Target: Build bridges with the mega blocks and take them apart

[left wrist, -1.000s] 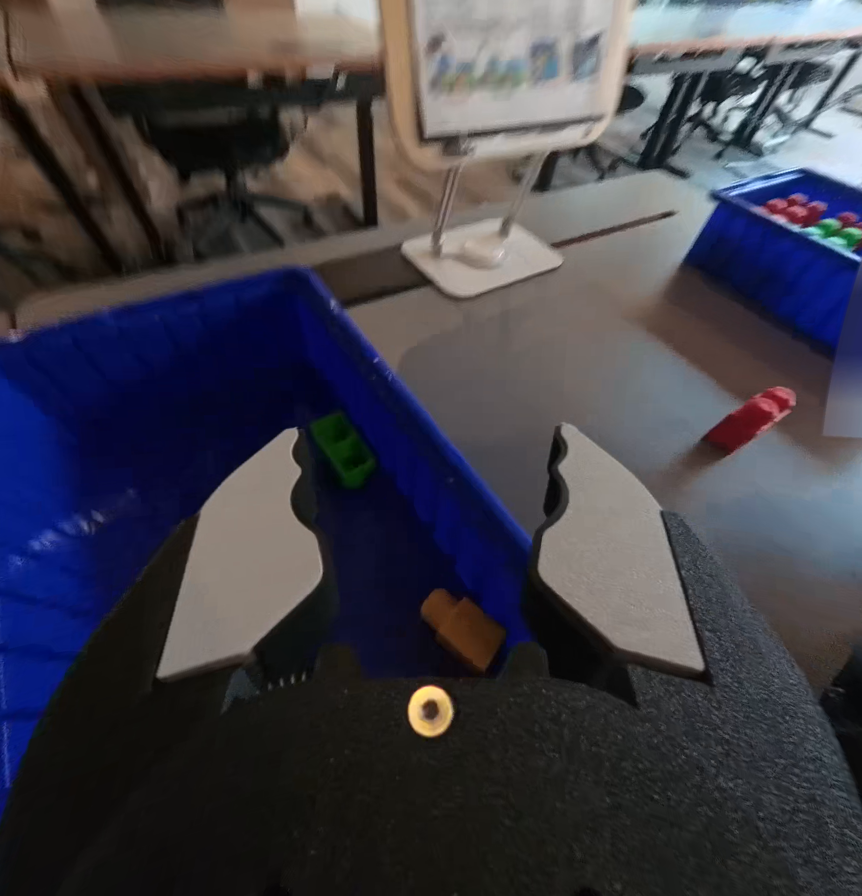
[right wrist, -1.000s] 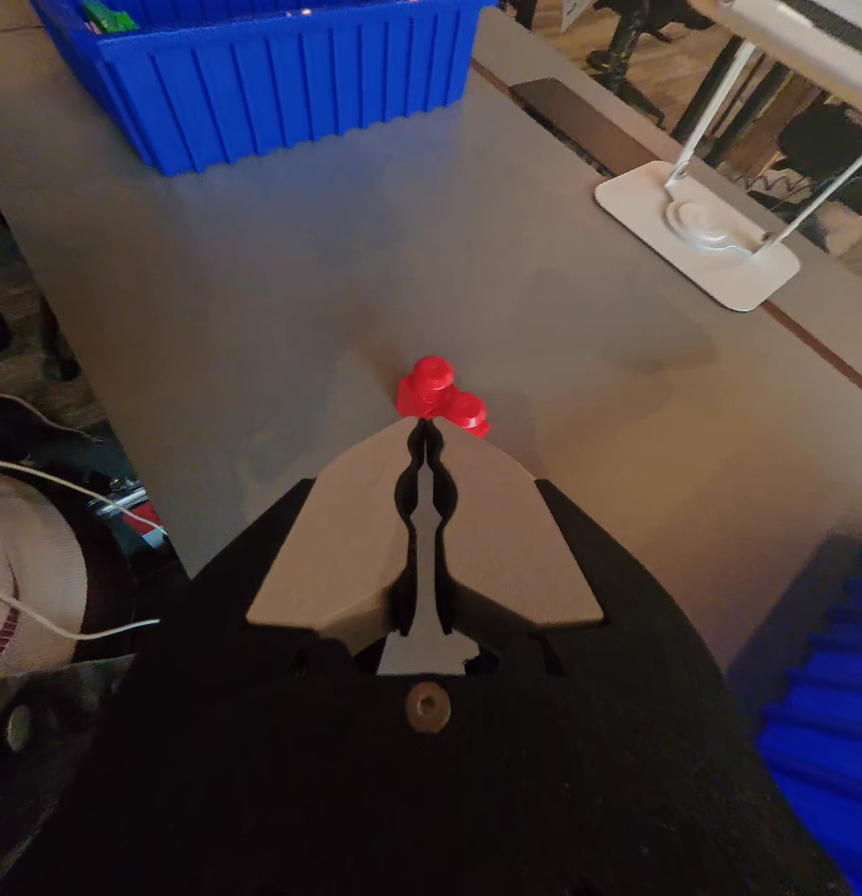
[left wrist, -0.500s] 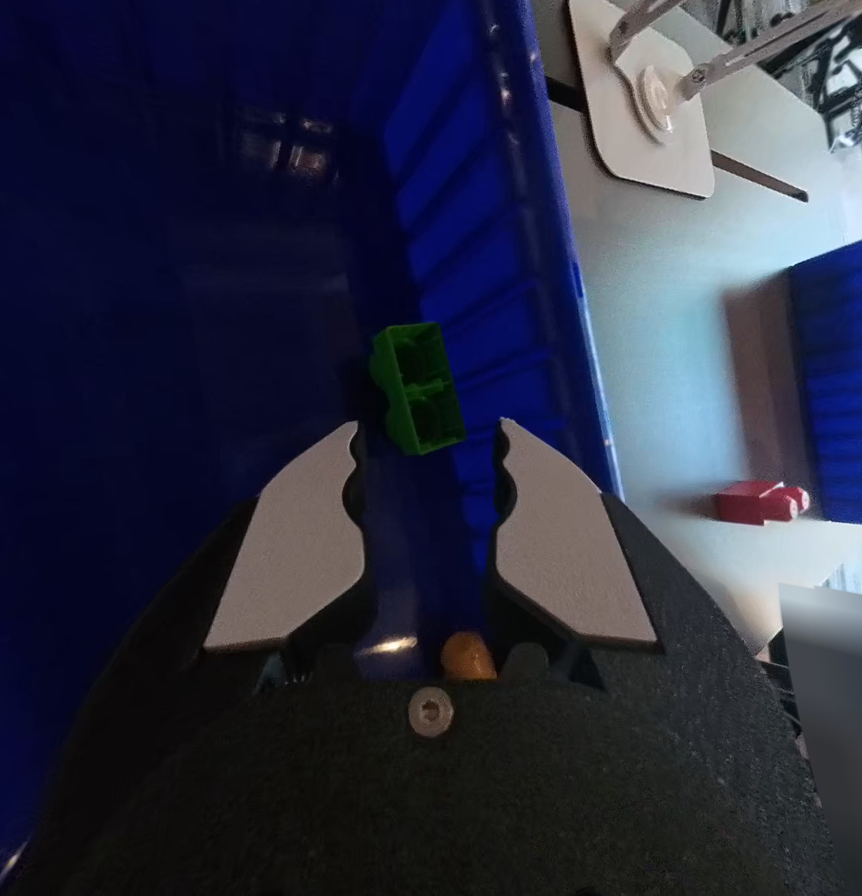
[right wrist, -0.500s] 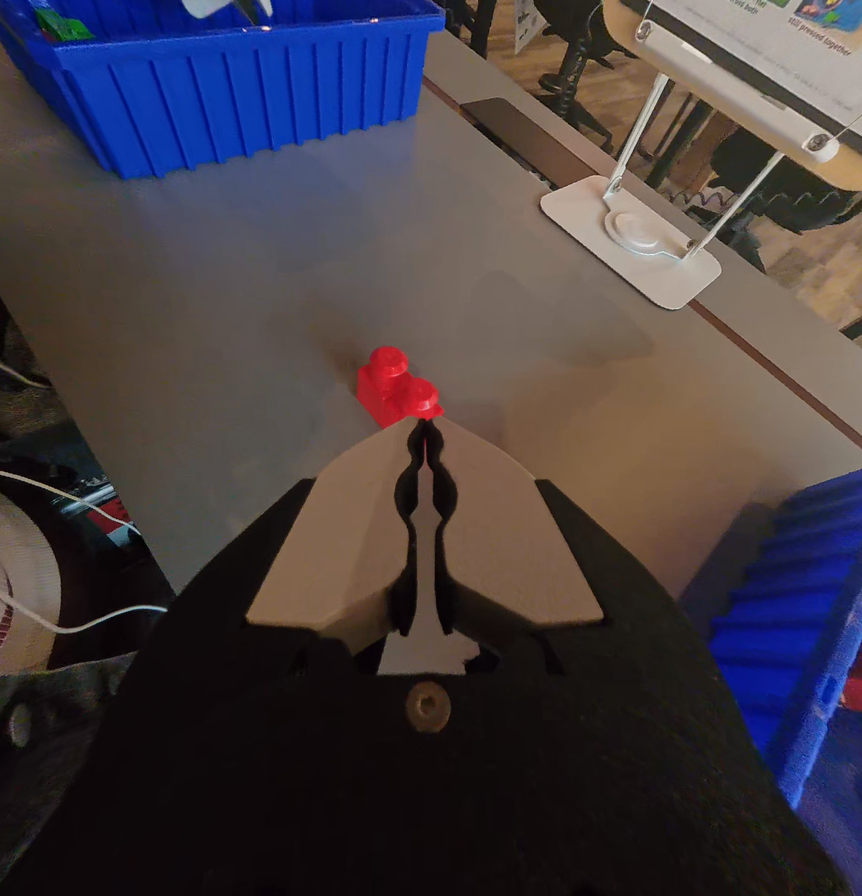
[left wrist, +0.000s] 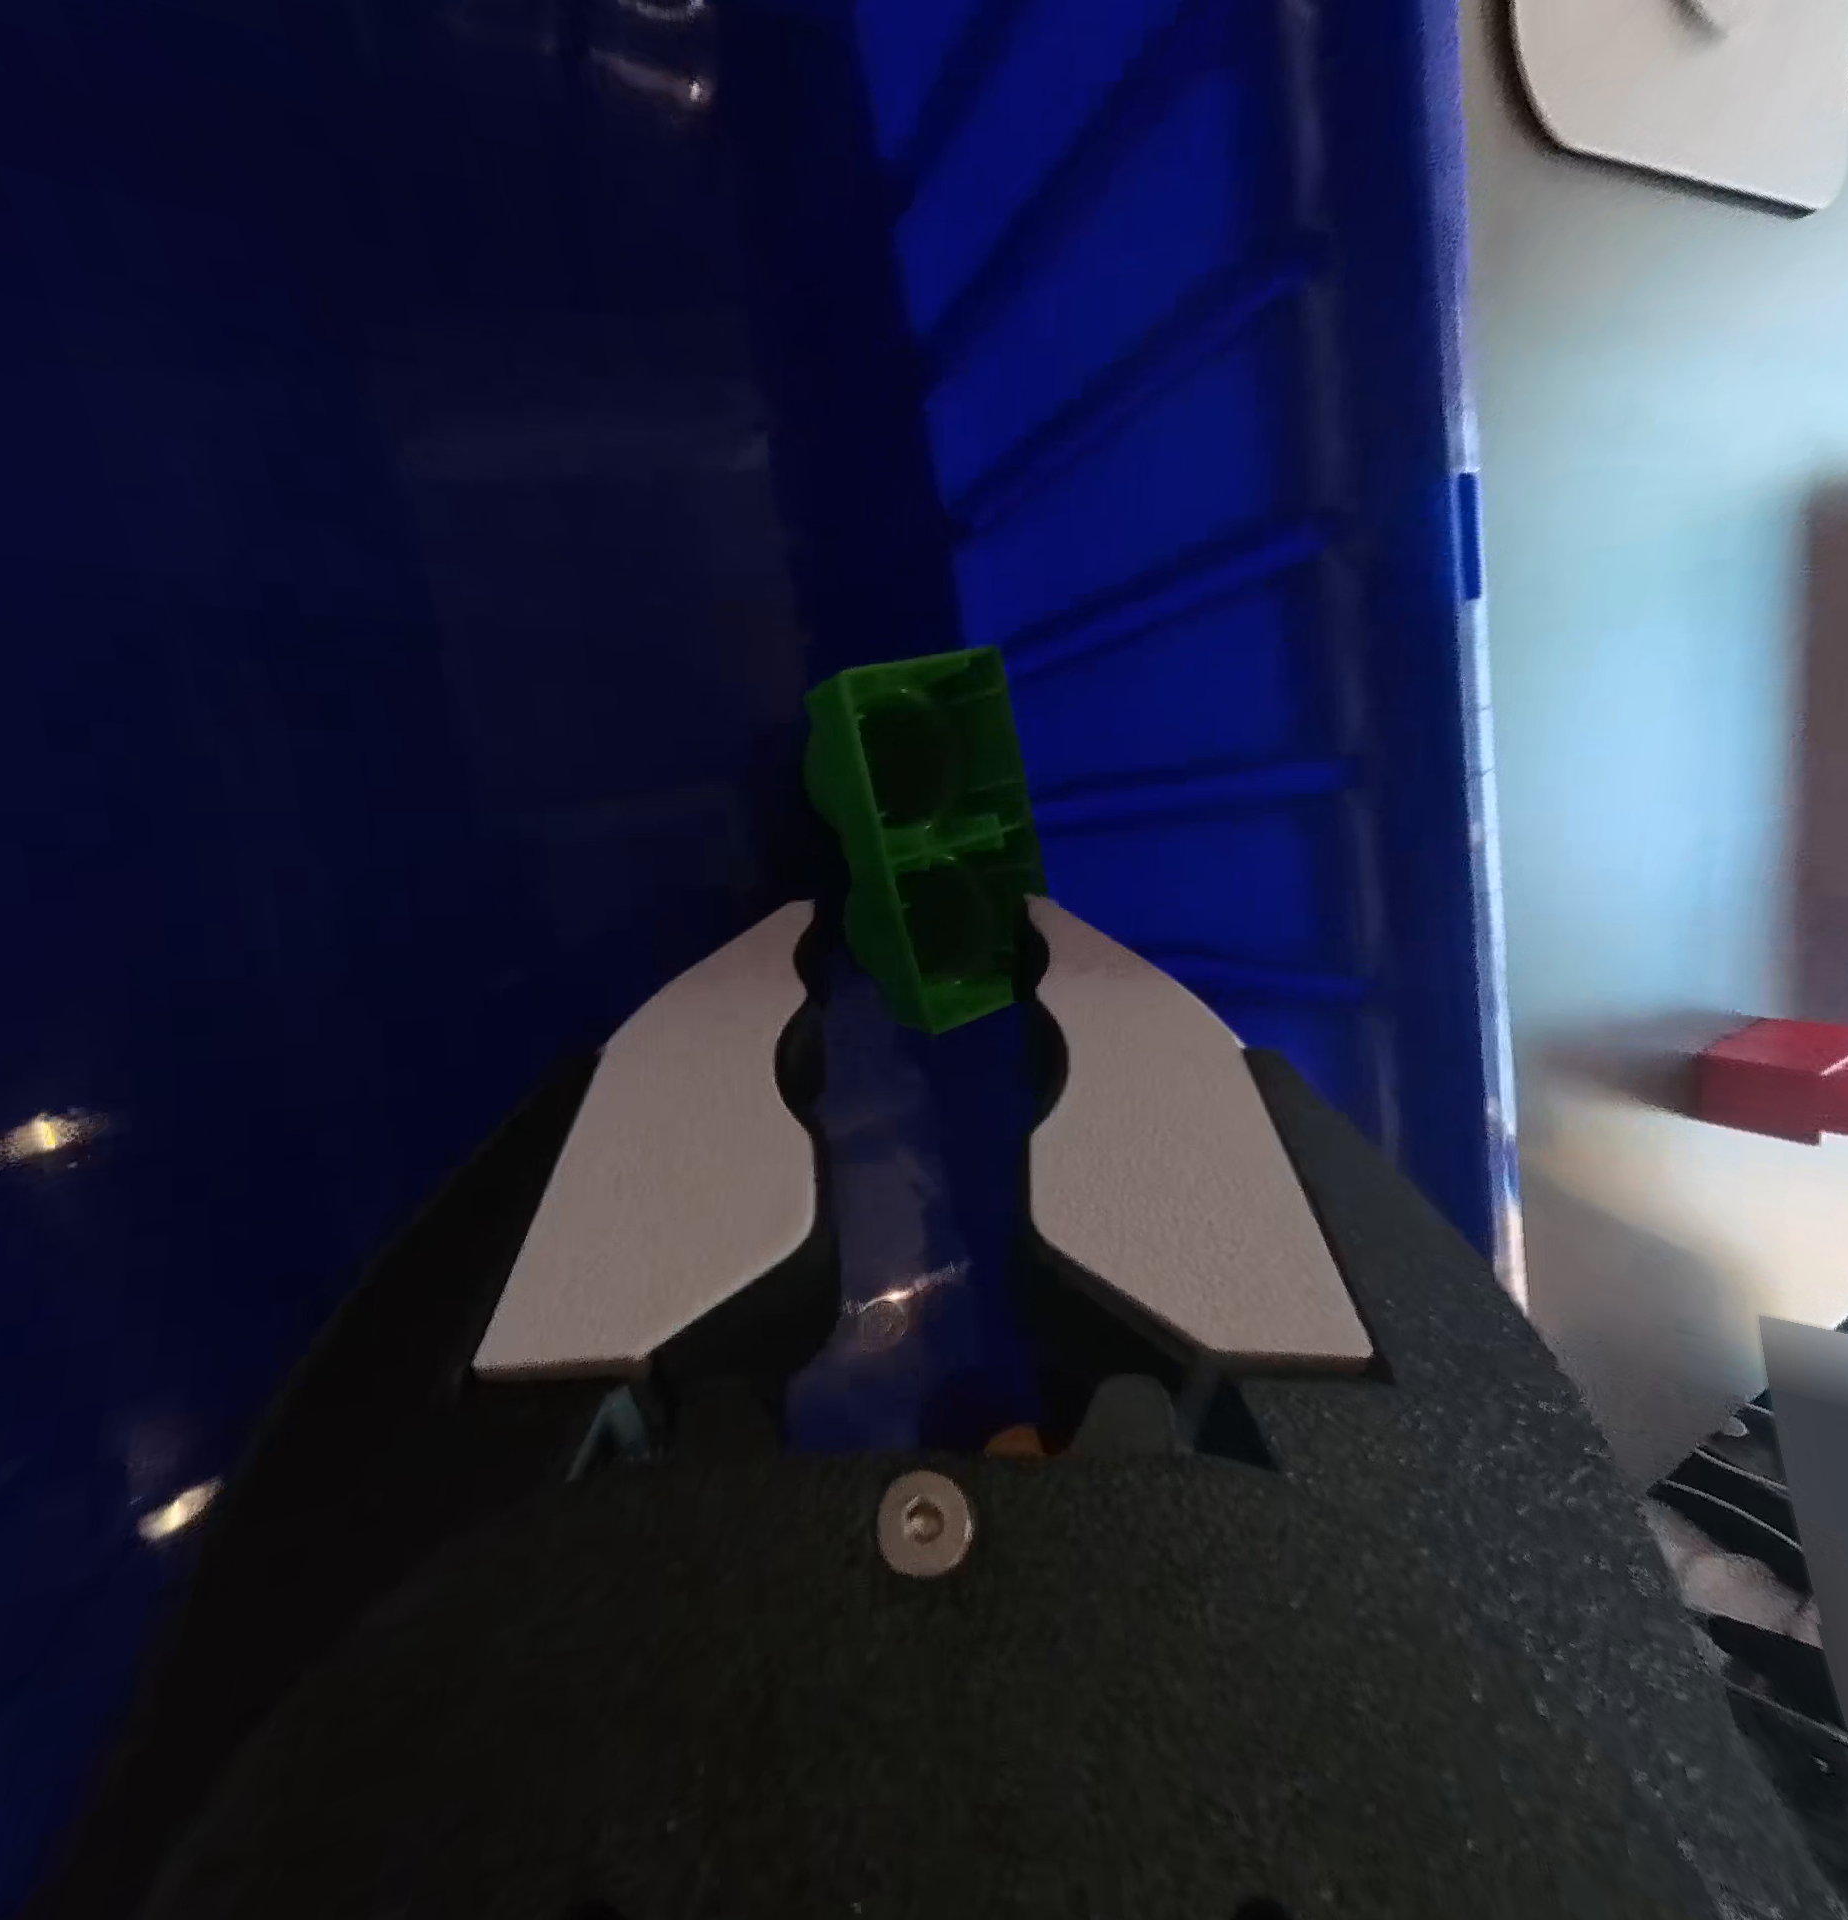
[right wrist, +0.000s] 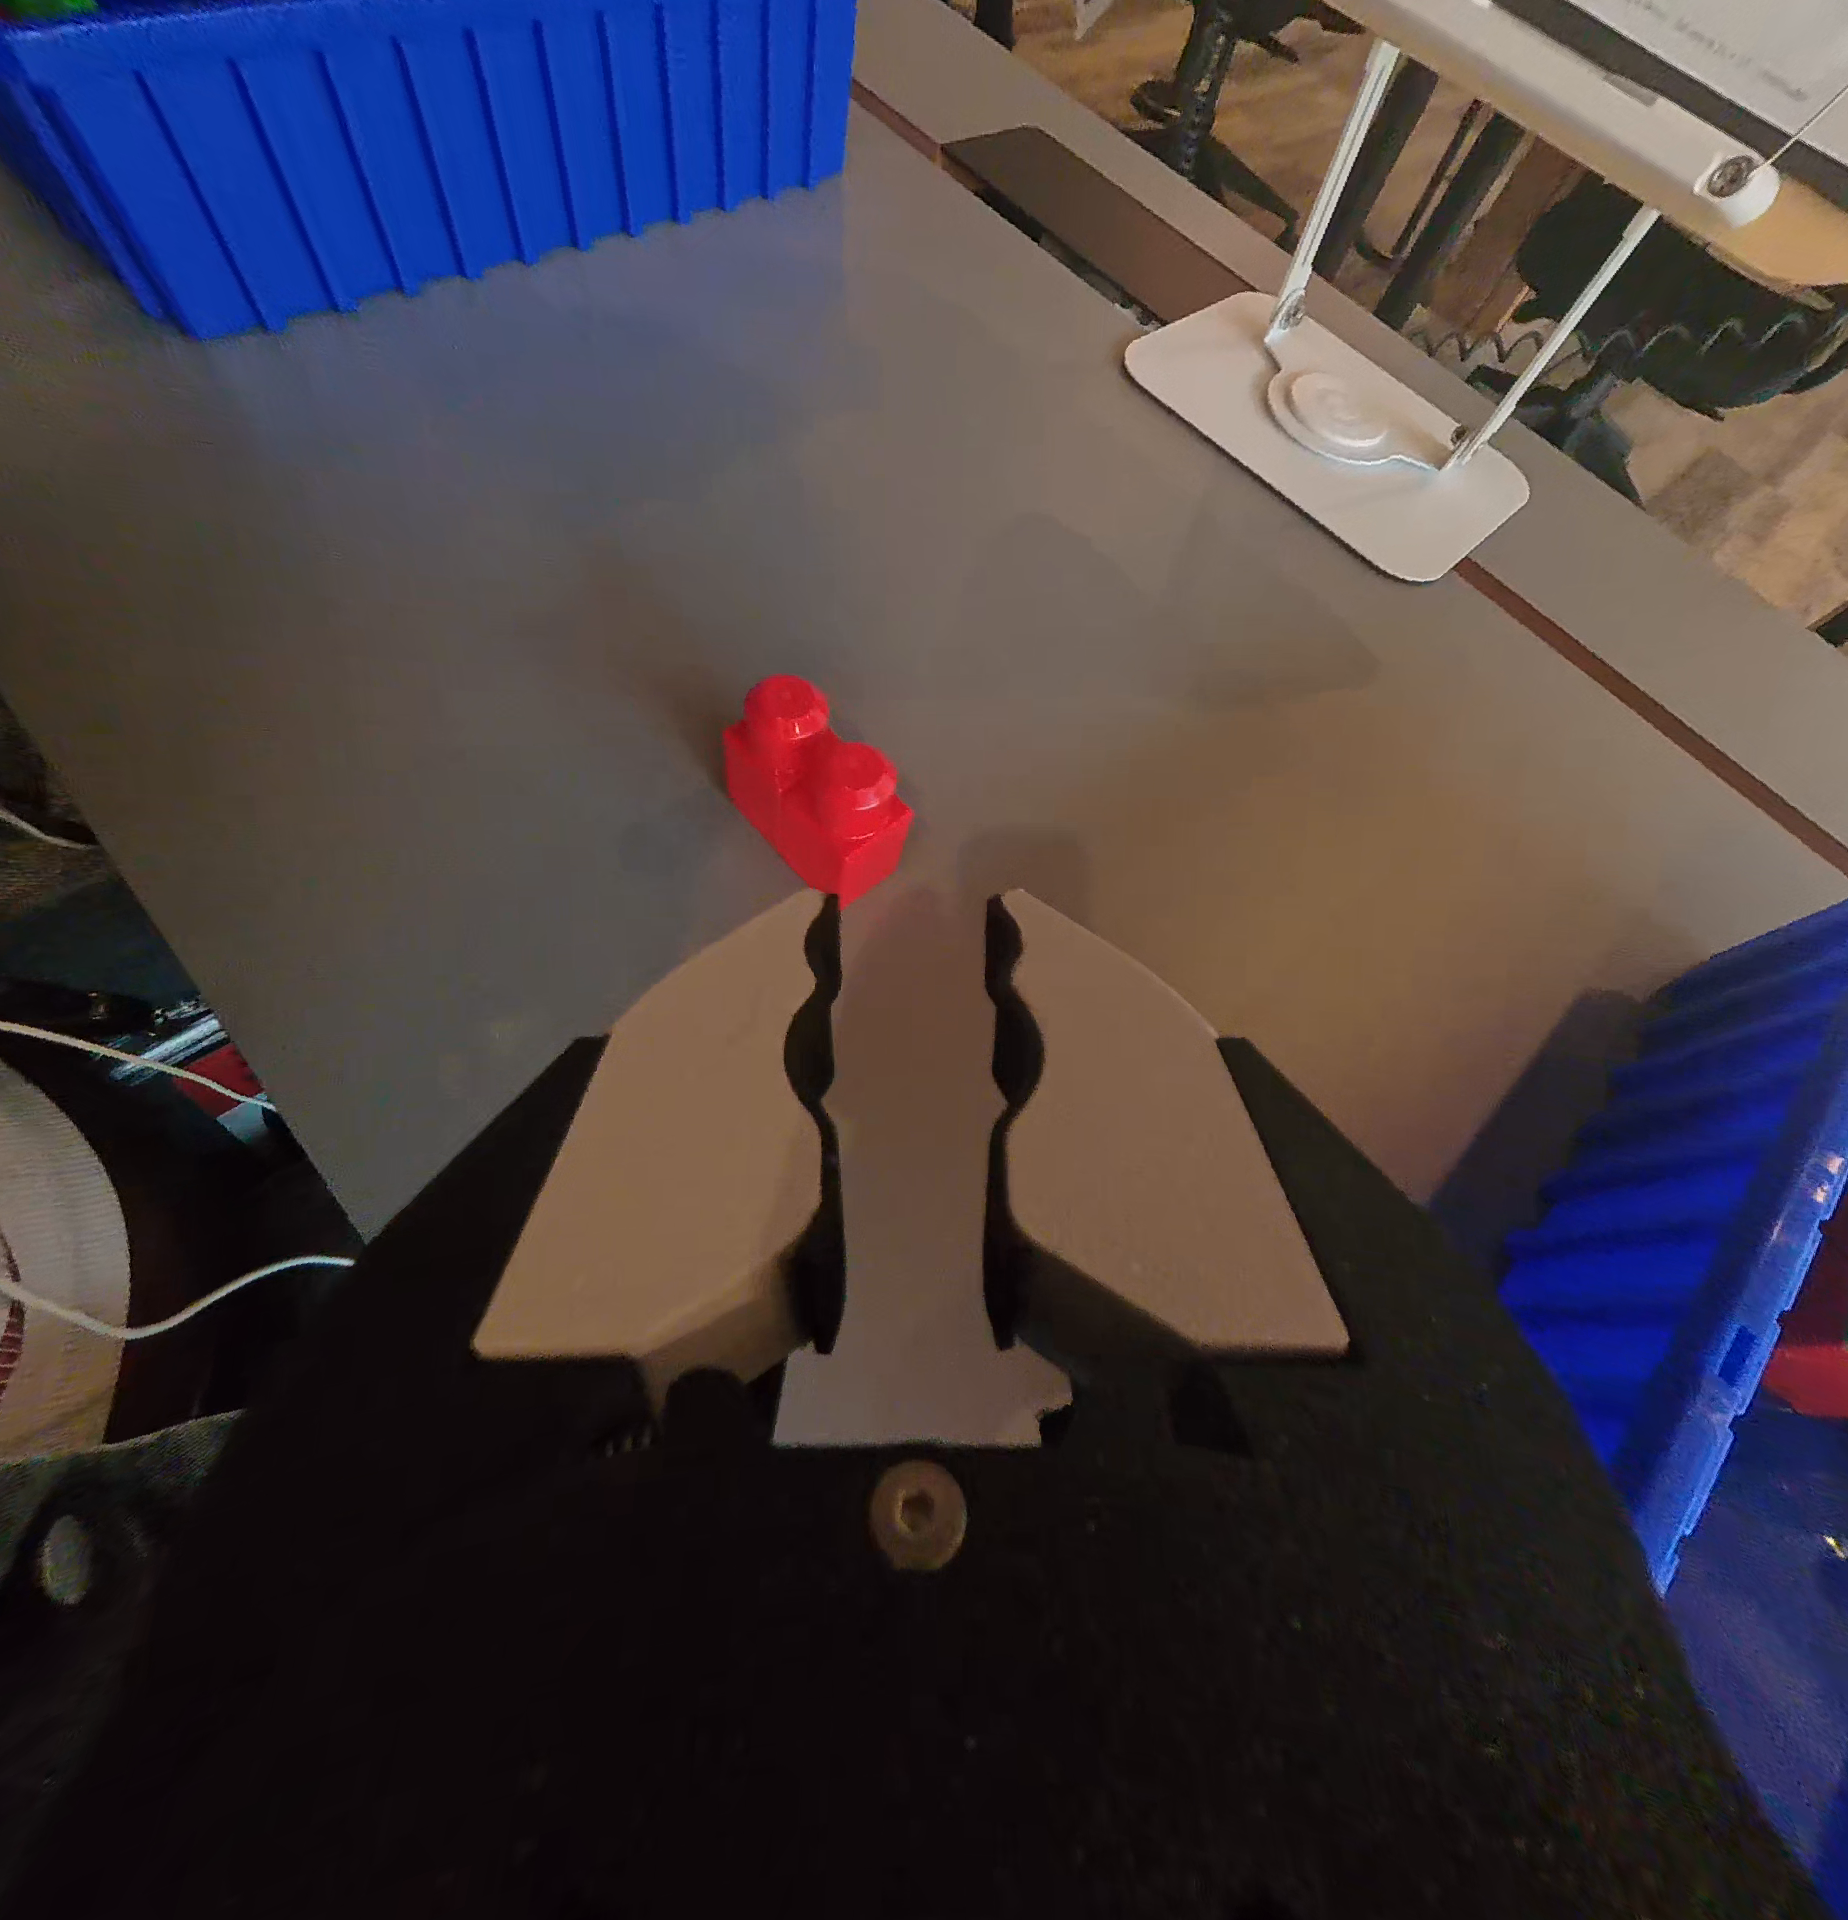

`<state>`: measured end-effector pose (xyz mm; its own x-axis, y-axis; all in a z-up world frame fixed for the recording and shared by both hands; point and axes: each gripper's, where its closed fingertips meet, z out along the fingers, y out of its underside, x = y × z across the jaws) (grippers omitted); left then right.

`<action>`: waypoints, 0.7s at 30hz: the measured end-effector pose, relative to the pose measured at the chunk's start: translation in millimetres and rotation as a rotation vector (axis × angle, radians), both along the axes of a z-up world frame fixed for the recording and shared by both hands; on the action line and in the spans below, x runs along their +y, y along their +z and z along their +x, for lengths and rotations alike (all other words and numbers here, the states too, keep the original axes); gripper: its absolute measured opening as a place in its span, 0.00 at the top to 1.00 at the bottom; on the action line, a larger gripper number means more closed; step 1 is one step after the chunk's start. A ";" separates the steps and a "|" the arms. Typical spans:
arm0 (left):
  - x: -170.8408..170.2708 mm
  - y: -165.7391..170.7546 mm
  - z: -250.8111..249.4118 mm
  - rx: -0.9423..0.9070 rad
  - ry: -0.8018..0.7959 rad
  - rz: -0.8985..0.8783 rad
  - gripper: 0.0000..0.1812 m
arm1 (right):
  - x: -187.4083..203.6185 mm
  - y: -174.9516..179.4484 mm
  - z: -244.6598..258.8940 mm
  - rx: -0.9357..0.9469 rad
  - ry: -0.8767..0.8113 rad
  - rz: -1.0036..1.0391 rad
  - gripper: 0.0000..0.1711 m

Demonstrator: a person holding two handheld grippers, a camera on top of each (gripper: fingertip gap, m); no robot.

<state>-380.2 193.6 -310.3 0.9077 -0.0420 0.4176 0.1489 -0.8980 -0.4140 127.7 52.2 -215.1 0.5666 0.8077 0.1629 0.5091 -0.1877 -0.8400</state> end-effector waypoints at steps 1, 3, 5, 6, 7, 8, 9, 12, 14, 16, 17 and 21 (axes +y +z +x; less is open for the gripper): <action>-0.4 -1.8 1.0 0.005 -0.008 -0.005 0.85 | 0.7 -0.9 0.7 -0.001 -0.002 -0.002 0.85; -0.7 -6.0 0.5 0.019 -0.013 -0.015 0.91 | 1.3 -1.7 1.0 -0.003 -0.002 -0.004 0.85; -1.3 -9.8 -0.6 0.028 -0.018 -0.018 0.99 | 1.0 -1.3 -0.3 -0.004 0.004 -0.002 0.85; -2.2 -10.6 -1.4 0.035 -0.023 -0.019 0.99 | 1.0 -1.2 -1.1 -0.007 0.008 -0.001 0.85; -3.1 -9.4 -2.7 0.044 -0.026 -0.015 1.00 | 1.1 -1.1 -1.8 -0.010 0.010 0.001 0.85; -3.2 -5.9 -3.8 0.048 -0.027 -0.001 0.99 | 1.3 -1.3 -3.0 -0.013 0.014 0.001 0.85; -3.0 -0.3 -4.4 0.046 -0.026 0.019 0.99 | 0.9 -1.5 -4.6 -0.017 0.022 0.000 0.85; -5.4 19.9 -6.1 0.035 -0.029 0.085 1.00 | -0.5 -1.4 -12.5 -0.038 0.063 0.007 0.84; -9.8 36.7 -3.4 -0.004 -0.038 0.133 0.99 | -1.0 0.3 -20.9 -0.051 0.105 0.021 0.84; -16.6 54.5 1.2 -0.045 -0.057 0.179 1.00 | -1.0 3.4 -32.4 -0.063 0.157 0.047 0.82; -20.8 63.7 5.3 -0.070 -0.072 0.201 1.00 | -0.6 5.5 -39.5 -0.070 0.185 0.065 0.82; -42.2 93.7 29.2 -0.128 -0.169 0.250 1.00 | 2.9 16.2 -73.6 -0.110 0.309 0.195 0.78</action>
